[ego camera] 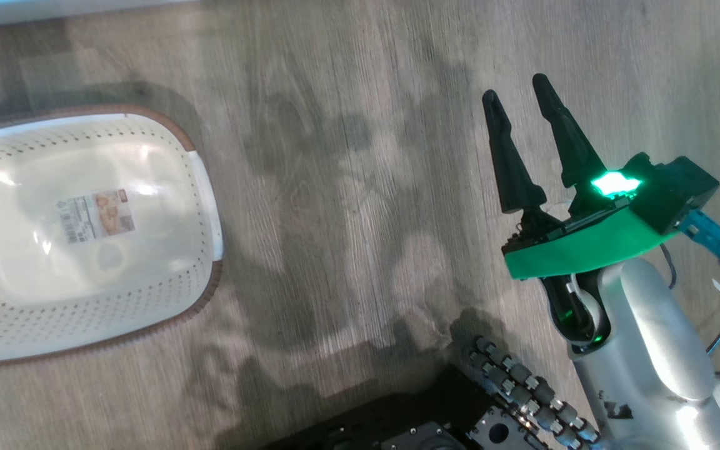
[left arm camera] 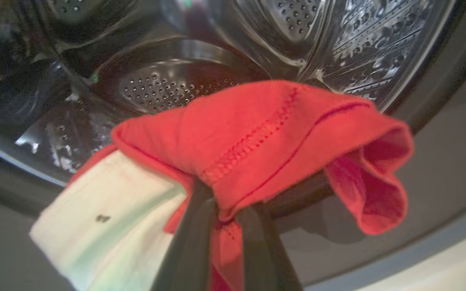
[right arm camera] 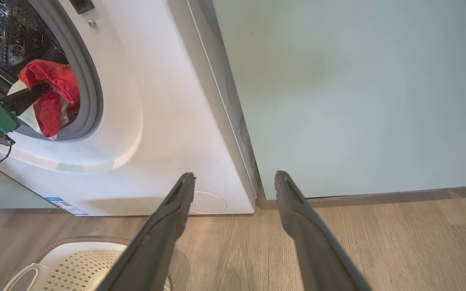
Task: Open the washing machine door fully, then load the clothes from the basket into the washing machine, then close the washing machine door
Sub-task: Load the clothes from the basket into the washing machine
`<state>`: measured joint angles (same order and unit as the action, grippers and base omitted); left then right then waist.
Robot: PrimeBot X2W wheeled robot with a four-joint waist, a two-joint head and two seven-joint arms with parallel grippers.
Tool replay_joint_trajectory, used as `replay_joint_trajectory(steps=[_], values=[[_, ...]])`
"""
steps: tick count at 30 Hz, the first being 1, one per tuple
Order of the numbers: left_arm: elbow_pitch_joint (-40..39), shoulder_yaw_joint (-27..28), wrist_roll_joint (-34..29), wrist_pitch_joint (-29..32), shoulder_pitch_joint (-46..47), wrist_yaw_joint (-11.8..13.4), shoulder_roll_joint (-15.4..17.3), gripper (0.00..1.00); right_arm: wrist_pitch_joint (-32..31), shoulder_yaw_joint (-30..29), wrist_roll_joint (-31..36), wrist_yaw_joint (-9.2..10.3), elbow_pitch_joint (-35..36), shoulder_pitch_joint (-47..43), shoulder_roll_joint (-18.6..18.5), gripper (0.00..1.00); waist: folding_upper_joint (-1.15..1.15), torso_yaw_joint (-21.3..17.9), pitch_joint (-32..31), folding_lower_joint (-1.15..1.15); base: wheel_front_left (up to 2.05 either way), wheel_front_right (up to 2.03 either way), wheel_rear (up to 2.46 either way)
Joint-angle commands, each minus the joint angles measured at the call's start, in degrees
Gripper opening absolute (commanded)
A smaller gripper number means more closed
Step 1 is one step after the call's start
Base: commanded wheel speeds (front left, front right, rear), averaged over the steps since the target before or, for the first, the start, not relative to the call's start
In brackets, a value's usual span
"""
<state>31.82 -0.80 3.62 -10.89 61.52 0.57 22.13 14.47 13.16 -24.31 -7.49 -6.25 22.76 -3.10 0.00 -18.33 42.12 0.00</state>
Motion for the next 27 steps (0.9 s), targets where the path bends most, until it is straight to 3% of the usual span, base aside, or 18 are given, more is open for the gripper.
replay_joint_trajectory(steps=[1,9,18,27], values=[[-2.7,0.5,-0.6,1.1,3.3,-0.6,3.8,0.0,0.5,1.1,-0.5,0.0,1.8,-1.2,0.2,1.0,0.0,-0.7,1.2,0.0,0.0,0.0,0.0],[-2.2,-3.8,-2.8,9.0,15.7,-5.7,9.3,0.0,0.5,2.7,-2.3,0.0,2.5,0.1,0.2,1.0,0.0,-3.1,5.3,0.0,0.0,0.0,0.0],[3.4,-9.7,-4.9,13.2,32.6,-7.7,12.9,0.0,0.5,5.6,-5.3,0.0,3.0,1.3,0.2,1.0,0.0,-7.4,9.5,0.0,0.0,0.0,0.0],[14.5,-11.1,-4.7,12.0,42.2,-6.6,10.1,0.0,0.5,6.3,-6.2,0.0,3.1,0.8,0.2,1.0,0.0,-8.4,10.3,0.0,0.0,0.0,0.0]])
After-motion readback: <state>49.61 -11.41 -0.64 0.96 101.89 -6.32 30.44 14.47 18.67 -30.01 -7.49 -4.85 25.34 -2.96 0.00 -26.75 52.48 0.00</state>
